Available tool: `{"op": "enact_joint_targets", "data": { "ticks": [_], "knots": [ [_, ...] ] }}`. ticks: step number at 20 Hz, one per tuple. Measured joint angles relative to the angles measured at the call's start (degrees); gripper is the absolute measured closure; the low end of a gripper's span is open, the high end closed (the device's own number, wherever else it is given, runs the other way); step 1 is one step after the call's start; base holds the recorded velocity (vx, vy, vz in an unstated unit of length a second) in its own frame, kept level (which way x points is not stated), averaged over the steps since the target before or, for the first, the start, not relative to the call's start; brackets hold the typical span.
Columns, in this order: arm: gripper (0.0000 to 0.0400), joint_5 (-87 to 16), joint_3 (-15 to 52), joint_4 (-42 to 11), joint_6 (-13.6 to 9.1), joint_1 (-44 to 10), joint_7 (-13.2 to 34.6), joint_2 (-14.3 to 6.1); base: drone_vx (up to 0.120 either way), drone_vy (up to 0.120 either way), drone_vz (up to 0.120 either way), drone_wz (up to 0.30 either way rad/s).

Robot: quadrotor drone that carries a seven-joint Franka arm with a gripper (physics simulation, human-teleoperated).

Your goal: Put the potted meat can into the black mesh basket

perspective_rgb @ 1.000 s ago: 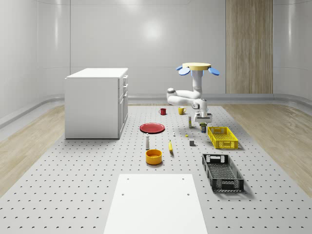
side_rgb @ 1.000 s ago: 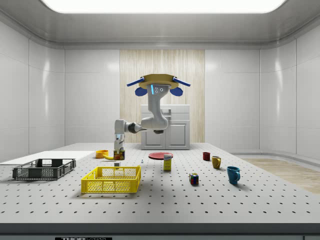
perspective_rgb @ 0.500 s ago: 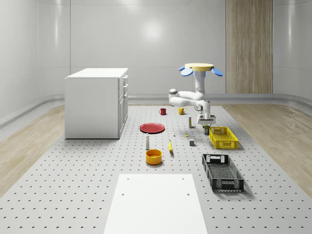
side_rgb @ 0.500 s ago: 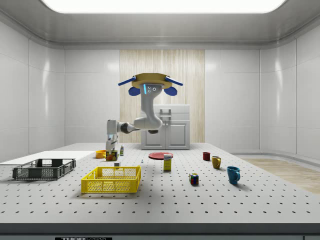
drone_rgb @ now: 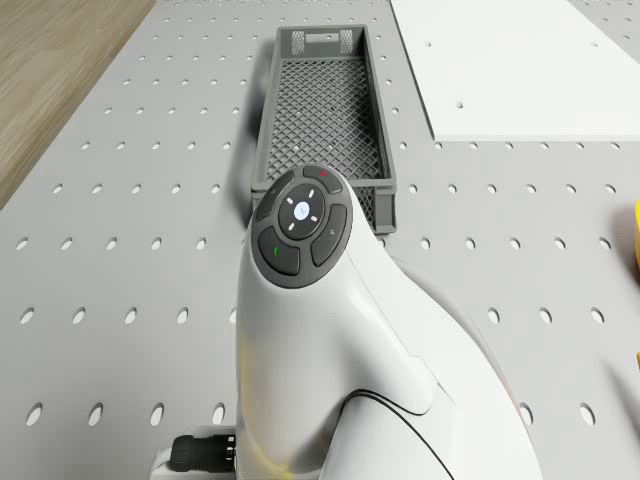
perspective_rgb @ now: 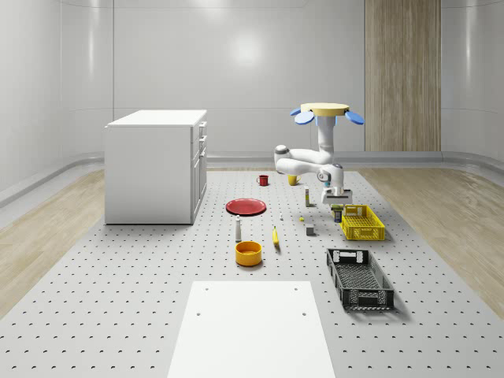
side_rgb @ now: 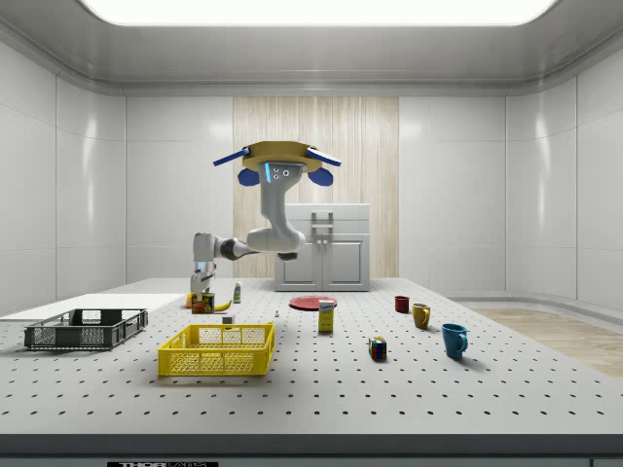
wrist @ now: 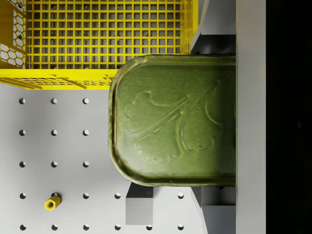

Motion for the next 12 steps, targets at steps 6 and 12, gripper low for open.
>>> {"op": "enact_joint_targets", "data": {
  "ticks": [6, 12],
  "knots": [
    [0.0108, 0.1, 0.0, 0.0, 0.2, 0.0, 0.0, -0.2, 0.12, 0.0, 0.0, 0.0],
    [0.0108, 0.1, 0.0, 0.0, 0.3, -0.1, 0.0, -0.3, 0.12, 0.033, 0.0, 0.0]
  ]
}}
